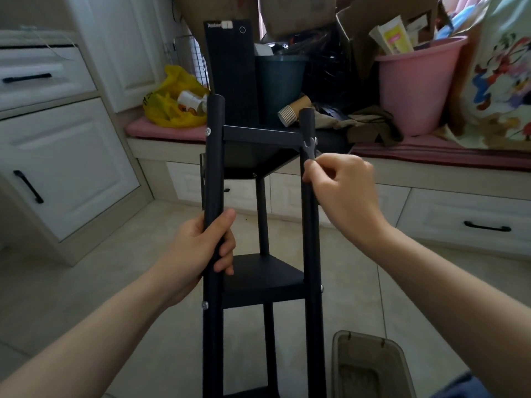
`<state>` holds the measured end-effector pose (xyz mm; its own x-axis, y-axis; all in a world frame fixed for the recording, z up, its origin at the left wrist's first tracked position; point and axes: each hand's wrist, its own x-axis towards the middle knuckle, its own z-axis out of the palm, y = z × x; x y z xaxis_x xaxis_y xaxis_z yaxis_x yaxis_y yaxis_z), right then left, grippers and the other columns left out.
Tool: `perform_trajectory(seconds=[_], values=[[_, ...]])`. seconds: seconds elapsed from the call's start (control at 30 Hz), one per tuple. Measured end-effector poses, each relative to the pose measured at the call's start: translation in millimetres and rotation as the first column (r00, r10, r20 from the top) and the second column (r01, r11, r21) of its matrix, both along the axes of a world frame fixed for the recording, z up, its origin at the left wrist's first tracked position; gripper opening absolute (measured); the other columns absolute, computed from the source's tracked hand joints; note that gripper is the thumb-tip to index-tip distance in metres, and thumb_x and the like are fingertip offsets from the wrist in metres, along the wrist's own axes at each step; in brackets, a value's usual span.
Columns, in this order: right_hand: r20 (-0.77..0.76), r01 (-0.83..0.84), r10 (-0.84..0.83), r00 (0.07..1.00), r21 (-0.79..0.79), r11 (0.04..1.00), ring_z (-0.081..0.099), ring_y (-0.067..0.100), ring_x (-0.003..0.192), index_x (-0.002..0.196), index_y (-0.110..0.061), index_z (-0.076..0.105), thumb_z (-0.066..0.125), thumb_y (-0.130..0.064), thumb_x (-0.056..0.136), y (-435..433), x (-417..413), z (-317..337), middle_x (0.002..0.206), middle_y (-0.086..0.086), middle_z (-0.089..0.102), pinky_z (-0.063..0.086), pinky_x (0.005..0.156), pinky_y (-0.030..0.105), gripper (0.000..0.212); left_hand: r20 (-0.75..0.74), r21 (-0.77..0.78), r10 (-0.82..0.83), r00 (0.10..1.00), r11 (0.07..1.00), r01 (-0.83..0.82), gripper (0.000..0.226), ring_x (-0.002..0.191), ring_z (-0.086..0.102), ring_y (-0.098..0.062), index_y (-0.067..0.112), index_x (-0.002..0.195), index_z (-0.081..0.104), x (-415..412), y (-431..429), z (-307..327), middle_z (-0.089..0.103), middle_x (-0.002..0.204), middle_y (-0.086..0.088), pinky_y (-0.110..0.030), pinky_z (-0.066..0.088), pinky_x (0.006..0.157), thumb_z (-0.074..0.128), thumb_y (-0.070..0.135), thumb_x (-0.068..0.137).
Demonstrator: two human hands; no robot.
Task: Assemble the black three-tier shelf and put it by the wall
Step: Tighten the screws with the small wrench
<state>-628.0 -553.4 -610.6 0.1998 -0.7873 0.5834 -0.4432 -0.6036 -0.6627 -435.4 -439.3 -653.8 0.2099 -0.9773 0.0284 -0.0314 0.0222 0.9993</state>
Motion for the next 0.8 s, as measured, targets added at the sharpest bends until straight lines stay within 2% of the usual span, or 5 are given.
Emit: perform_trajectory(seconds=[0.17, 0.23, 0.33, 0.4, 0.8], values=[[0.035, -0.031, 0.024, 0.999, 0.219, 0.975, 0.049, -0.002, 0.088, 0.07, -0.012, 0.07, 0.056, -0.022, 0.096, -3.3, -7.8, -3.7, 0.082, -0.008, 0.057, 0.032, 0.07, 0.011, 0.031, 0.0, -0.012, -0.025, 1.0, 1.0, 0.025, 0.034, 0.043, 0.041, -0.014, 0.015, 0.081, 0.051, -2.6, -0.2, -2.5, 0.043, 0.053, 0.0, -0.027, 0.051, 0.051, 0.057, 0.048, 0.088], [0.147, -0.129, 0.086, 0.985, 0.311, 0.942, 0.055, -0.005, 0.089, 0.068, -0.013, 0.068, 0.056, -0.021, 0.097, -5.8, -9.8, -1.3, 0.084, -0.004, 0.063, 0.04, 0.075, 0.01, 0.032, 0.008, -0.024, -0.038, 0.999, 0.999, 0.038, 0.035, 0.043, 0.041, -0.014, 0.014, 0.081, 0.051, -5.9, 0.3, -3.4, 0.044, 0.053, 0.0, -0.027, 0.051, 0.05, 0.057, 0.048, 0.088], [0.468, -0.463, 0.196, 0.862, 0.57, 0.679, 0.069, 0.022, 0.103, 0.072, -0.014, 0.065, 0.052, -0.024, 0.1, -9.0, -14.7, 4.1, 0.109, 0.009, 0.069, 0.054, 0.088, 0.042, 0.032, 0.009, -0.041, -0.029, 1.0, 0.999, 0.029, 0.039, 0.041, 0.041, -0.014, 0.011, 0.078, 0.049, -9.4, 0.3, -4.3, 0.044, 0.052, 0.0, -0.027, 0.05, 0.049, 0.058, 0.049, 0.085], [0.574, -0.569, 0.206, 0.792, 0.574, 0.589, 0.072, 0.028, 0.1, 0.073, -0.012, 0.064, 0.05, -0.021, 0.1, -10.0, -18.0, 4.5, 0.115, 0.01, 0.069, 0.056, 0.086, 0.052, 0.032, 0.016, -0.058, -0.018, 1.0, 0.998, 0.018, 0.045, 0.04, 0.04, -0.014, 0.008, 0.074, 0.047, -9.7, -0.2, -4.9, 0.043, 0.053, -0.001, -0.027, 0.05, 0.048, 0.059, 0.051, 0.083], [0.609, -0.606, 0.31, 0.73, 0.368, 0.705, 0.066, 0.019, 0.079, 0.066, -0.017, 0.07, 0.055, -0.02, 0.099, 5.0, -14.1, 13.0, 0.087, 0.002, 0.068, 0.058, 0.07, 0.036, 0.037, 0.102, -0.131, 0.131, 0.986, 0.984, -0.117, 0.045, 0.044, 0.047, -0.014, 0.01, 0.082, 0.051, 10.6, -9.6, -10.9, 0.049, 0.057, 0.0, -0.028, 0.051, 0.05, 0.06, 0.054, 0.083]])
